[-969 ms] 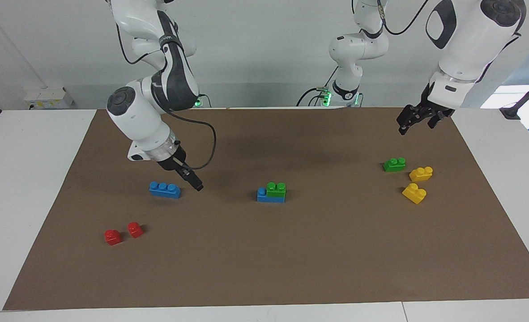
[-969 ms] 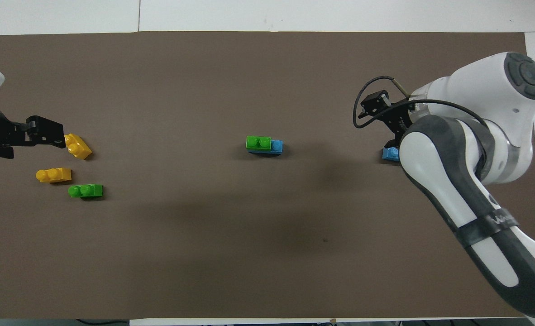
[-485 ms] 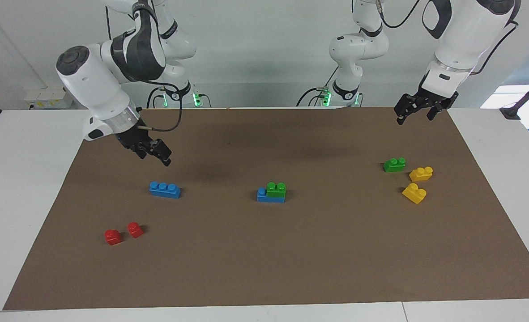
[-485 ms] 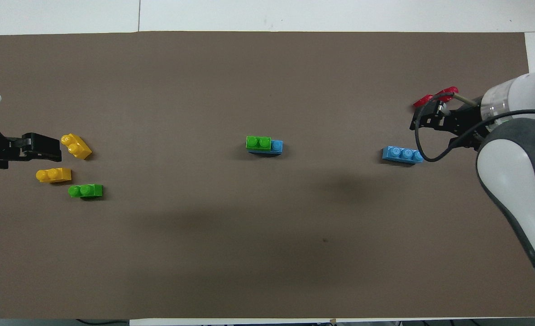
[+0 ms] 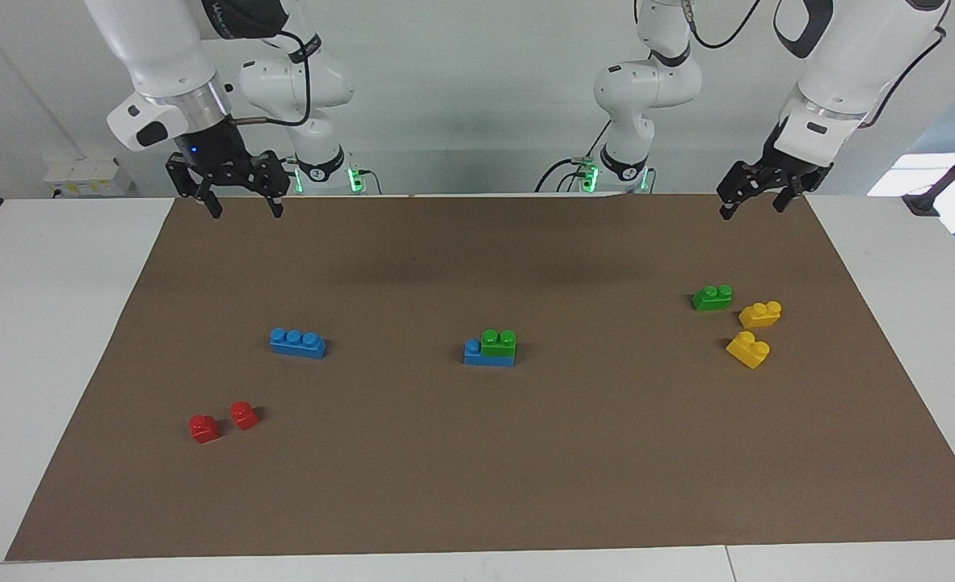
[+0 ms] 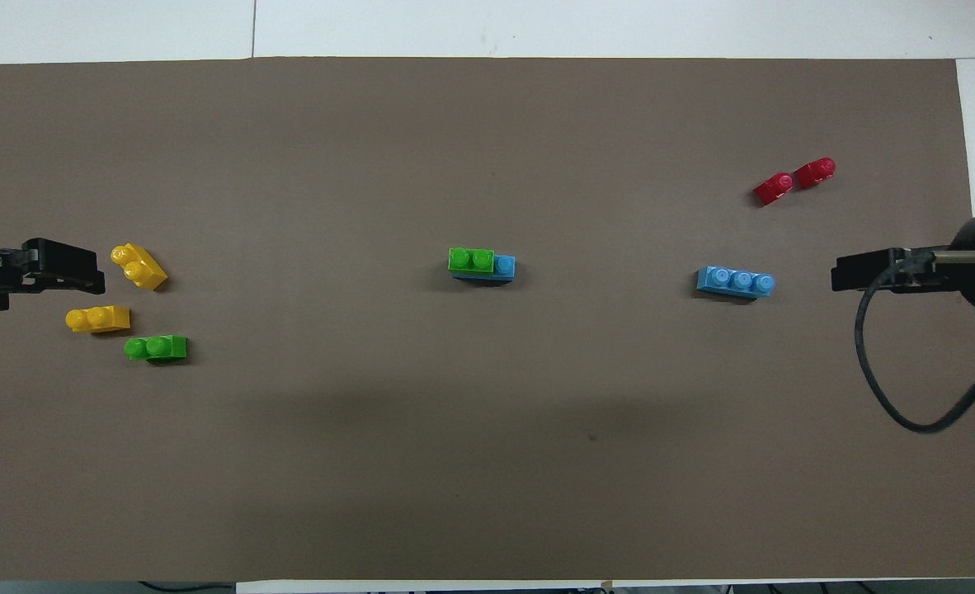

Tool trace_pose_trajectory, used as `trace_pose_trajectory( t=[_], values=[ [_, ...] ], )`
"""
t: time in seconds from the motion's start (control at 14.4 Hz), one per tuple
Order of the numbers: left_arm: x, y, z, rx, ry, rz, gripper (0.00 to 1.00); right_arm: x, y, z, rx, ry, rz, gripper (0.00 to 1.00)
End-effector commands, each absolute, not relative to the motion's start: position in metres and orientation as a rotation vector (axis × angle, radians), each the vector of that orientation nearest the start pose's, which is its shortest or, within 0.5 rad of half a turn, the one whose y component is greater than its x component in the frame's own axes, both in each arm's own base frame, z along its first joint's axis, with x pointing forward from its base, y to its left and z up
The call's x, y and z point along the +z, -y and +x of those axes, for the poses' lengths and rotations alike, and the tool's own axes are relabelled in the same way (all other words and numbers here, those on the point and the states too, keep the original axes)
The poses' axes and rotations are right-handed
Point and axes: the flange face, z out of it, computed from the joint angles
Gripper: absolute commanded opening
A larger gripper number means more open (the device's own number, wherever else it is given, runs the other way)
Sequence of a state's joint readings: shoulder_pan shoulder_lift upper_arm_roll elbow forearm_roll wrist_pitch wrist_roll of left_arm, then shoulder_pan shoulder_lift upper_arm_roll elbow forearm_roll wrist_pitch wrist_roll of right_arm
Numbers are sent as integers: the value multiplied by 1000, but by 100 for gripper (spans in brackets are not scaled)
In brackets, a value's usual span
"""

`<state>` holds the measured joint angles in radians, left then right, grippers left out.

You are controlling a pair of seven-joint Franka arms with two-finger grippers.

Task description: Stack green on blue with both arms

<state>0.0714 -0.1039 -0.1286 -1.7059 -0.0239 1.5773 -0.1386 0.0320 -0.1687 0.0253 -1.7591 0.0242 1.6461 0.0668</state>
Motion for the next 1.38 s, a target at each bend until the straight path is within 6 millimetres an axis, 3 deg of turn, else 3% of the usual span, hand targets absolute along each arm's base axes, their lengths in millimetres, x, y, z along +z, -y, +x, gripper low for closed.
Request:
trace_pose_trajectory(
  t=[0.0,0.62,1.32],
  values=[
    [623,33,516,57,145,-3168,100,654,-21,512,-34,48,-3150,100],
    [626,34,521,-3,116,-3160,100,649,22,530,10,-77,-3160,100],
    [626,34,518,2,118,-3159,100,646,19,529,29,-80,-3145,100]
  ],
)
